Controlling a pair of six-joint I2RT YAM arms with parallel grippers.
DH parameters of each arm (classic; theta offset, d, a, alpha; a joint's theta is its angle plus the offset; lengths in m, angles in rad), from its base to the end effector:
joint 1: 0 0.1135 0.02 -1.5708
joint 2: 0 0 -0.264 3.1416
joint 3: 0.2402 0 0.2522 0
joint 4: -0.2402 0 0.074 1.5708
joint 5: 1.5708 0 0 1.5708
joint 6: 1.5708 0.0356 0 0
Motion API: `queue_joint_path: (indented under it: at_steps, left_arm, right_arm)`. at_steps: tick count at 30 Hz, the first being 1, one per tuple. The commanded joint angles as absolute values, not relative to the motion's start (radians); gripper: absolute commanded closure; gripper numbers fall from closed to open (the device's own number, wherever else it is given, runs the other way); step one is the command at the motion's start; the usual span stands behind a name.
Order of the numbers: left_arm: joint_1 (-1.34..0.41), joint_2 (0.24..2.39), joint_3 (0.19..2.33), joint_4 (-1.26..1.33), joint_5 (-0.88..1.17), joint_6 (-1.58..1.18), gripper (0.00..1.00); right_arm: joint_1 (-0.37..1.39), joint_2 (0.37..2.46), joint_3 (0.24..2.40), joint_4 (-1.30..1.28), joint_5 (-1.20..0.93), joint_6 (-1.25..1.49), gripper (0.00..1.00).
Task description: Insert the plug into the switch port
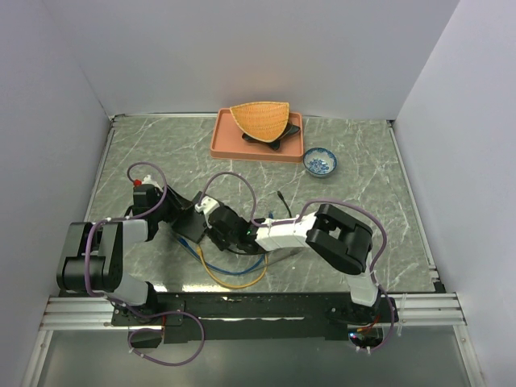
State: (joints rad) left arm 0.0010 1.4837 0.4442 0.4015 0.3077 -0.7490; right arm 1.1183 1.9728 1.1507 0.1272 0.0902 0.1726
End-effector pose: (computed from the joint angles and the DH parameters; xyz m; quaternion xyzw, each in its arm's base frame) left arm 0.2596 -0.0105 0.1314 -0.2592 0.8465 -0.2898 0.3636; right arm 0.1857 0.3746 0.1478 -0.3950 0.8141 0.2222 0.3630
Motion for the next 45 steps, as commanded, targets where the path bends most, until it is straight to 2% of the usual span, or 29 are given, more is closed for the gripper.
queue_joint_path:
  at_steps: [1, 45]
  left_arm:
    - [-0.003, 1.506, 0.451, 0.359, 0.336, -0.744, 0.52]
    - [-0.005, 1.549, 0.476, 0.36, 0.383, -0.729, 0.52]
  right_arm:
    - [1.14, 1.908, 1.138, 0.183, 0.106, 0.161, 1.0]
    - [1.197, 2.014, 1.269, 0.133, 0.31, 0.041, 1.0]
